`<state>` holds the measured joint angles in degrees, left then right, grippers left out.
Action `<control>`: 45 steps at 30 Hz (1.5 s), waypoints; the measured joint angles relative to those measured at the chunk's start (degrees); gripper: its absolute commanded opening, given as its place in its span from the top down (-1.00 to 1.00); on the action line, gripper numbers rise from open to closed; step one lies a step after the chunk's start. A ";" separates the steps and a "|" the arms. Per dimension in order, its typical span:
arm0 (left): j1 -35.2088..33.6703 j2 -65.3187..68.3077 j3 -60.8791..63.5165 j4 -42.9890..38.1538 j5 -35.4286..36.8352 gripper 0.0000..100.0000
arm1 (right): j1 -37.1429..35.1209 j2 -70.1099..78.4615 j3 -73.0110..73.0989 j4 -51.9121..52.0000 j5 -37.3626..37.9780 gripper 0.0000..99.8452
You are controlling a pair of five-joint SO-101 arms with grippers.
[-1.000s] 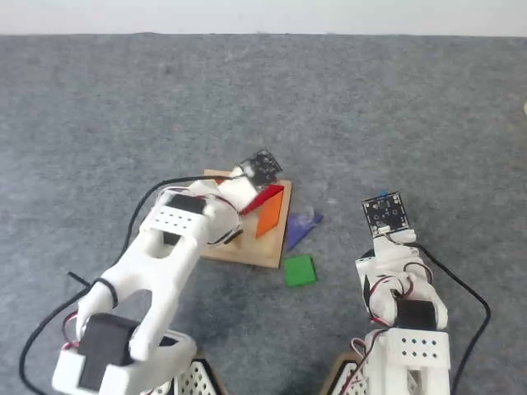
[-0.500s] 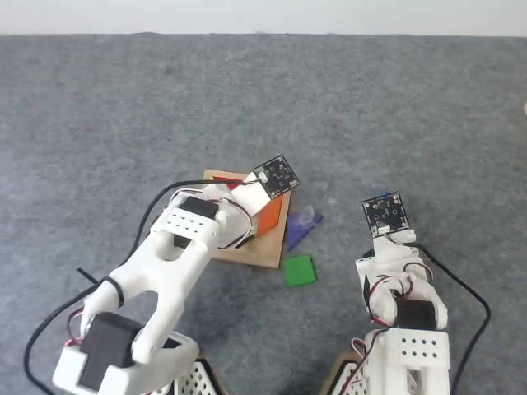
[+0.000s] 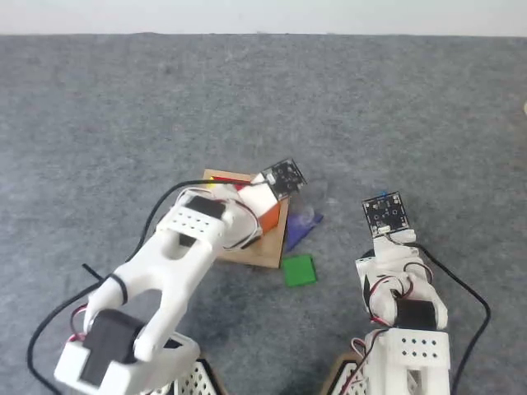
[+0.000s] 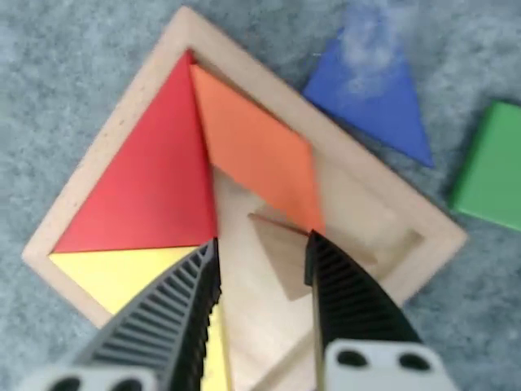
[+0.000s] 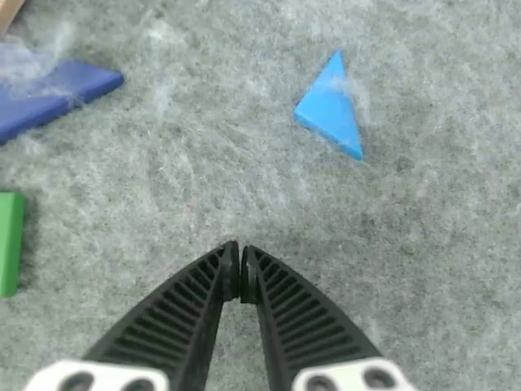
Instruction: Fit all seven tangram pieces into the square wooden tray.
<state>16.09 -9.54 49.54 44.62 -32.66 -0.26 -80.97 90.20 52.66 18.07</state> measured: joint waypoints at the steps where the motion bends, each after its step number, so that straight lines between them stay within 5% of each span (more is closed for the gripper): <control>1: -0.79 0.97 -1.14 0.00 0.00 0.65 | 0.00 0.00 0.00 0.00 0.00 0.98; 10: -2.29 16.26 -18.64 5.01 -1.58 0.66 | 0.00 0.00 0.35 0.00 0.00 0.98; 19: -0.62 17.49 -19.96 5.10 -1.58 0.66 | 0.00 0.00 0.35 0.00 0.00 0.98; 27: -0.70 16.53 -21.54 5.54 7.12 0.66 | 0.00 0.00 0.35 0.00 0.00 0.98; 37: -5.89 -0.62 -19.43 8.44 20.04 0.66 | 0.00 0.00 0.35 0.00 0.53 0.98; 41: -6.59 -13.19 -8.44 8.00 22.77 0.65 | 0.00 0.00 -1.05 4.04 4.22 0.95; 45: -7.03 -24.62 4.84 8.09 23.56 0.65 | -2.64 0.00 -7.91 11.96 9.49 0.72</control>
<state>9.05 -34.15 54.37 52.70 -9.10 -2.90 -80.97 82.29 64.62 27.56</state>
